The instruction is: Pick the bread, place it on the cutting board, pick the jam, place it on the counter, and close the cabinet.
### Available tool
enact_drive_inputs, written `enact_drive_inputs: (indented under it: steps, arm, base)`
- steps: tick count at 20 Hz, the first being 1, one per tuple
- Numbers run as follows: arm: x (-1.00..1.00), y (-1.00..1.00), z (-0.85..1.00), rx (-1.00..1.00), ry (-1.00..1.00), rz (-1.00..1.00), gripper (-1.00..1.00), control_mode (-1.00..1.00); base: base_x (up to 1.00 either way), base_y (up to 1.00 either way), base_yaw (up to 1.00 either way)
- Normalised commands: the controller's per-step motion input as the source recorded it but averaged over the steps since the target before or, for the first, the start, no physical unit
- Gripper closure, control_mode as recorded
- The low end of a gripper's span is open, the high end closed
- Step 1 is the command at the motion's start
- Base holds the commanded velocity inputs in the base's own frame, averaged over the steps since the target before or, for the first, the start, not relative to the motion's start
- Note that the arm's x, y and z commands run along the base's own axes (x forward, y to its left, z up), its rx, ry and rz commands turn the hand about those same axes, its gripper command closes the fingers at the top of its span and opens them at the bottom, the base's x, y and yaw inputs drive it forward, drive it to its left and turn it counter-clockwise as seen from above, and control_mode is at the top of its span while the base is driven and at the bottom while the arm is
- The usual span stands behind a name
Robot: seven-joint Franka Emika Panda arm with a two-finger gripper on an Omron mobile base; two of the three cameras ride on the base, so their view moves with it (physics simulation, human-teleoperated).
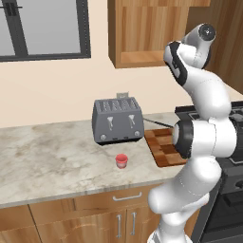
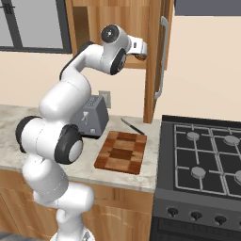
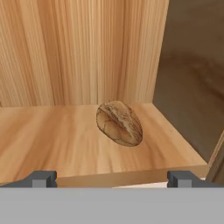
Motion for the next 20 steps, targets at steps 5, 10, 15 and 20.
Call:
enact_drive_inputs:
  steps: [5,10,15,20]
  arm:
    - [0.38,-0.1,0.0,0.0,0.0,0.0,-1.0,-1.0]
    - [0.34,-0.11,0.0,0.0,0.0,0.0,-1.0,-1.0]
    - [0.26,-0.06,0.0,0.0,0.0,0.0,-1.0,-1.0]
    - [0.18,0.0,-0.05,0.0,0.0,0.0,-1.0,-1.0]
  base:
    - [0.0,0.0,0.0]
    - [0.0,0.0,0.0]
    - [0.0,0.0,0.0]
    - [0.0,0.0,0.0]
